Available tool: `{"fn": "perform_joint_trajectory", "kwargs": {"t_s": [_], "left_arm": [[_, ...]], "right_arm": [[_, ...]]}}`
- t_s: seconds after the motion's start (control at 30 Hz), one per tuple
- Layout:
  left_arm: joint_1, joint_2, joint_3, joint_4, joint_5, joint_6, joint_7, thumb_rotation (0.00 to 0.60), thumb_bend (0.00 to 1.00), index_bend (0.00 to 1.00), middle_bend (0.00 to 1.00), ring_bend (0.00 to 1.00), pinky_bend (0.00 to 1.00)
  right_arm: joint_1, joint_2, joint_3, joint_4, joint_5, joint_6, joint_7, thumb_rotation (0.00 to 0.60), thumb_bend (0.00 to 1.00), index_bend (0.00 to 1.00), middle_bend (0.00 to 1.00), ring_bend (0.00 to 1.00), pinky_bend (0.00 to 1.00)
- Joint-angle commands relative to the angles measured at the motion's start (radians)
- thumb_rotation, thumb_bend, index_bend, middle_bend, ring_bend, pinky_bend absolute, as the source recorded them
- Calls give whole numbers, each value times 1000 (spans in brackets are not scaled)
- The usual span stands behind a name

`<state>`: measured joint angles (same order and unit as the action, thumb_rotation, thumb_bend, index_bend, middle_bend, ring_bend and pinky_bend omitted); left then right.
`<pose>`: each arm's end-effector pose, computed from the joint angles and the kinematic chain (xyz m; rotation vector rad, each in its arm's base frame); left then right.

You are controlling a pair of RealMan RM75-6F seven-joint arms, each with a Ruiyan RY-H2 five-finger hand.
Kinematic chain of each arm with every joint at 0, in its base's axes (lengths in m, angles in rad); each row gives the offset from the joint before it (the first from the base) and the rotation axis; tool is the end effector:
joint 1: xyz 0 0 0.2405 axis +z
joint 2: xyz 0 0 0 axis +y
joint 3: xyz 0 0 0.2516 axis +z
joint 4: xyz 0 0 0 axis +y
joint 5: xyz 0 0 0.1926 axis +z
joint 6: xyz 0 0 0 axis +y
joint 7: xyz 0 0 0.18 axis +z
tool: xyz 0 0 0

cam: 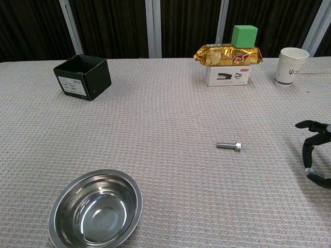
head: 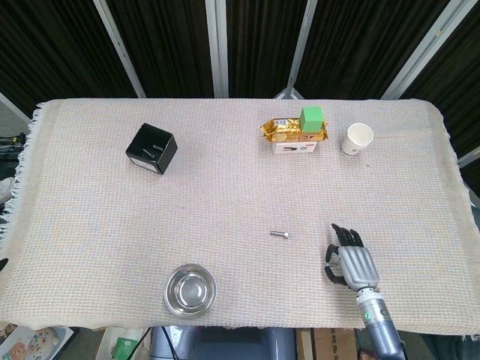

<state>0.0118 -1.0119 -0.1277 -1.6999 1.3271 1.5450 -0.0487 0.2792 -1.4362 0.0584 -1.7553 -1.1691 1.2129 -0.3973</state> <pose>-0.3246 0.1950 0.2329 -1.1024 -0.9316 -0.8652 -0.2425 -0.2467 0.0251 1.5491 -1.2206 0.7757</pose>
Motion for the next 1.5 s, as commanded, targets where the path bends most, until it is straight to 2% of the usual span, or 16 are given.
{"fn": "perform_joint_trajectory", "kwargs": {"t_s": [0.03,1.03,1.5], "left_arm": [[0,0,0,0,1,0,-1,600,66,179,113,22,53],[1,-1,2,-2,2,5,6,600,65,179,113,22,53],[3,-2,3,-4,4,9,8,600,65,179,113,22,53]], "right_arm": [[-2,19,11,-16,12,-2,22,600,431,641,69,63,37],[29,120,105,-28,185,-99,185,600,431,641,69,63,37],[34,132,106,4,201,-139,258,600,431,641,69,63,37]]}}
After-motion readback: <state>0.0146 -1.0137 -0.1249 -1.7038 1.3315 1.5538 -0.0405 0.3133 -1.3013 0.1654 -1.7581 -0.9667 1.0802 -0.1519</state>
